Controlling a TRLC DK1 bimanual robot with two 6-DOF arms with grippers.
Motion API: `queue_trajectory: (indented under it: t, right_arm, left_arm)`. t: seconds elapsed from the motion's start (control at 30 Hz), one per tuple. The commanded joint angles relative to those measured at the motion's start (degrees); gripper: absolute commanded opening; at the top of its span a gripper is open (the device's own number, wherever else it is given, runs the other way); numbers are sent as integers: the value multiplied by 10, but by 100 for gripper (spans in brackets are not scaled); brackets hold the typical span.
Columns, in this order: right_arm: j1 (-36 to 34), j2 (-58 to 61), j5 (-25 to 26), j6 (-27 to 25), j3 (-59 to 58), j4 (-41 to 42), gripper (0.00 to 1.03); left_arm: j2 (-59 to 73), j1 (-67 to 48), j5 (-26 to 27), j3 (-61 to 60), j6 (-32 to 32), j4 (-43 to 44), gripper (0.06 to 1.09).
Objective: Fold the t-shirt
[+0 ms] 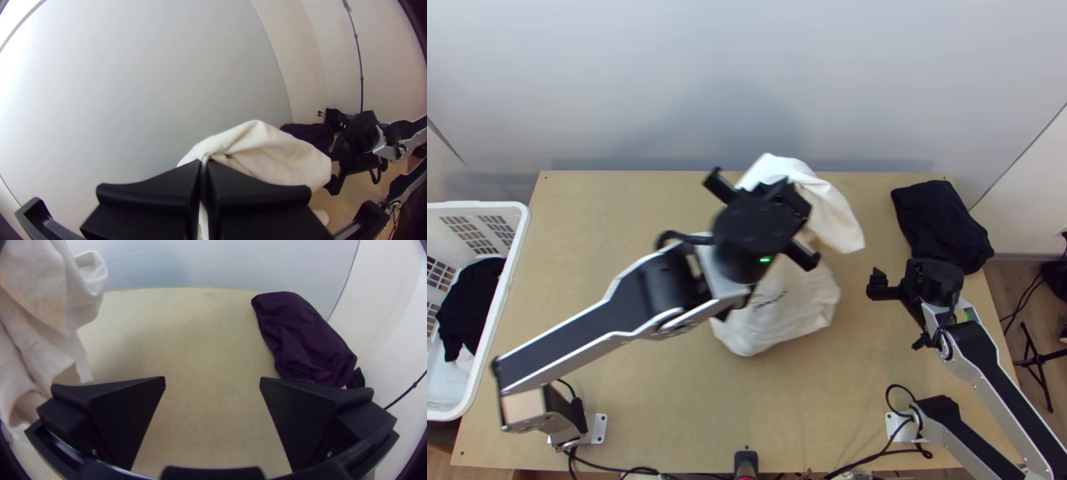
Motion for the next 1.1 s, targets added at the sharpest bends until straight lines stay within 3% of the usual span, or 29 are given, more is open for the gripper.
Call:
queue_trajectory:
  t: [0.0, 0.13, 0.27, 0.4, 0.53, 0.57, 0.6, 0.63, 0.67, 0.8, 0.9, 1.07]
  right_arm:
    - [-3, -15, 1, 10, -16, 3, 99]
    - [-5, -16, 1, 10, -20, 3, 99]
    - [-5, -15, 1, 13, -26, 9, 99]
    - [-4, -11, 0, 22, -33, 17, 99]
    - [-1, -3, 0, 25, -26, 18, 99]
    - [-1, 1, 0, 25, -23, 18, 99]
    - [-1, 3, 0, 25, -23, 18, 99]
    - [-1, 5, -1, 25, -23, 16, 99]
    - [3, 7, -1, 25, -22, 11, 99]
    - [10, 9, -10, 25, -24, -13, 99]
    - [26, 9, -19, 25, -25, -37, 99]
    - [48, 10, -42, 35, -23, -42, 99]
  left_arm:
    - [61, 31, 3, 8, -12, 33, 10]
    - [90, 141, 4, -32, -33, 35, 10]
    - [118, 280, 47, -72, -68, 38, 10]
    - [160, 418, 83, -104, -66, 97, 10]
    - [213, 519, 87, -104, -58, 126, 10]
    - [221, 537, 89, -104, -59, 129, 18]
    - [230, 552, 91, -105, -64, 123, 43]
    - [236, 563, 91, -107, -72, 102, 84]
    - [239, 571, 90, -111, -81, 80, 107]
    - [220, 573, 91, -138, -111, -41, 104]
    - [159, 567, 115, -194, -133, -76, 104]
    - [3, 574, 274, -296, -177, -79, 104]
